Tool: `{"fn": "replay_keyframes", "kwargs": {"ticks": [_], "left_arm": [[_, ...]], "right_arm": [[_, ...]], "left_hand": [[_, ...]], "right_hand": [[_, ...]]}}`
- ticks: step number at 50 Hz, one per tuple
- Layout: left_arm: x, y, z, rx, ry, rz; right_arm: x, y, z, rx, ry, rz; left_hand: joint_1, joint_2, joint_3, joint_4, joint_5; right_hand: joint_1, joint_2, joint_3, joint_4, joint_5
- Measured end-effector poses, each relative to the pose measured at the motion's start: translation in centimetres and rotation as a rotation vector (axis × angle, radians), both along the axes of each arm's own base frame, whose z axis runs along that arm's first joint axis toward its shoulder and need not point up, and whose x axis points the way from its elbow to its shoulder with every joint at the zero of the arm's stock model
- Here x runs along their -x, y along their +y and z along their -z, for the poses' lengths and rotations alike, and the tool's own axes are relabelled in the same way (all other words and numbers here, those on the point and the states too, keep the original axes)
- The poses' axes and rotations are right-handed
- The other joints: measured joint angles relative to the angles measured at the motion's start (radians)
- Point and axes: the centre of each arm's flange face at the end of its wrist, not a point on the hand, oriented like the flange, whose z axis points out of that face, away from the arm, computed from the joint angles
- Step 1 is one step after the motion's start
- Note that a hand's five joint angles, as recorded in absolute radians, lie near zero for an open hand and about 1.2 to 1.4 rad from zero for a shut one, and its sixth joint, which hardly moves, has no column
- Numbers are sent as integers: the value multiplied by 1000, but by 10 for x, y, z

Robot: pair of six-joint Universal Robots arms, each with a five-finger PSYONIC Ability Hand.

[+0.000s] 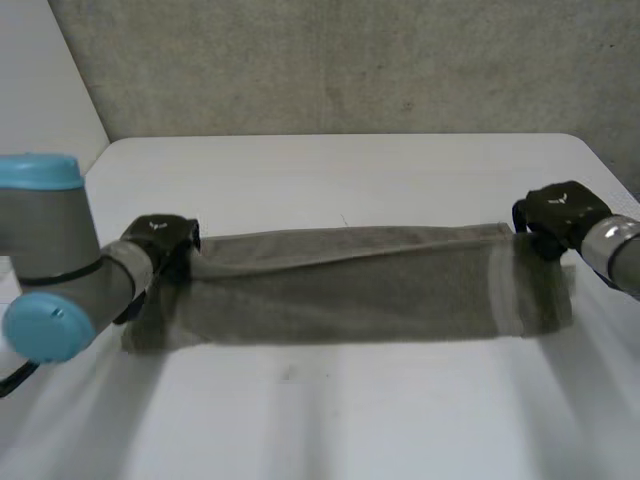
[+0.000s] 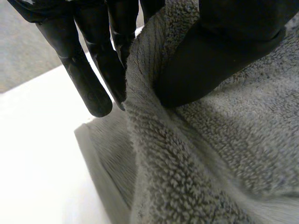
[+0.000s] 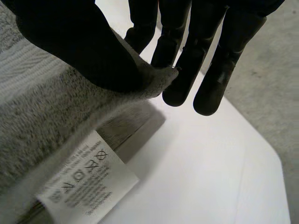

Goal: Fold the towel.

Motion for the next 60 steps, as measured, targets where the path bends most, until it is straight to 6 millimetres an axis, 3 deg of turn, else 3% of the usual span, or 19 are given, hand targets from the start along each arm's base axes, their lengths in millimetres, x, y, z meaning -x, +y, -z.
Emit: {"fn": "replay_keyframes", "kwargs": {"ticks": [2,10,19,30,32,34,35,36,37,38,39,49,55,60], "left_arm": [[4,-20,5,27,-6,-20],[13,-57,20,69,-8,-40],[20,-76,33,90,0,-31],[24,-85,38,105,7,-28],[24,-86,38,111,9,-28],[25,-86,37,114,10,-27],[25,-87,36,118,12,-25],[26,-87,35,121,14,-23],[26,-87,35,121,14,-23],[27,-86,33,127,17,-20],[28,-87,32,131,19,-19],[30,-85,4,192,46,-22],[20,-70,-22,201,48,-39],[6,-47,-30,165,35,-49]], "right_arm": [[-7,-19,7,34,-7,8],[-24,-51,23,85,-3,4],[-31,-70,31,126,9,24],[-34,-85,34,161,23,59],[-33,-88,34,171,28,73],[-33,-90,34,175,29,78],[-33,-91,33,179,29,83],[-33,-92,32,181,30,85],[-33,-92,32,181,30,85],[-32,-92,31,184,30,89],[-32,-93,27,192,29,100],[-26,-86,-21,259,-9,155],[-19,-60,-52,253,-35,162],[-16,-29,-53,175,-24,146]], "left_hand": [[0,0,0,0,0],[0,0,0,0,0],[0,0,0,0,0],[-10,-25,-25,-25,-9],[-221,-228,-227,-228,-217],[-281,-281,-280,-281,-264],[-645,-671,-662,-648,-615],[-771,-795,-784,-800,-740],[-771,-795,-784,-800,-740],[-939,-951,-952,-952,-924],[-944,-967,-966,-968,-936],[-1020,-1048,-1046,-1045,-1000],[-1030,-1051,-1049,-1048,-1003],[-1030,-1052,-1049,-1048,-1003]], "right_hand": [[0,0,0,0,0],[0,0,0,0,0],[0,0,0,0,0],[0,0,0,0,0],[0,0,0,0,0],[-163,-159,-137,-138,-127],[-441,-440,-436,-412,-378],[-441,-440,-436,-412,-378],[-441,-440,-436,-412,-378],[-644,-617,-612,-612,-569],[-1019,-889,-895,-897,-868],[-1202,-1034,-1040,-1038,-1012],[-1208,-1042,-1045,-1042,-1015],[-1209,-1042,-1046,-1042,-1015]]}}
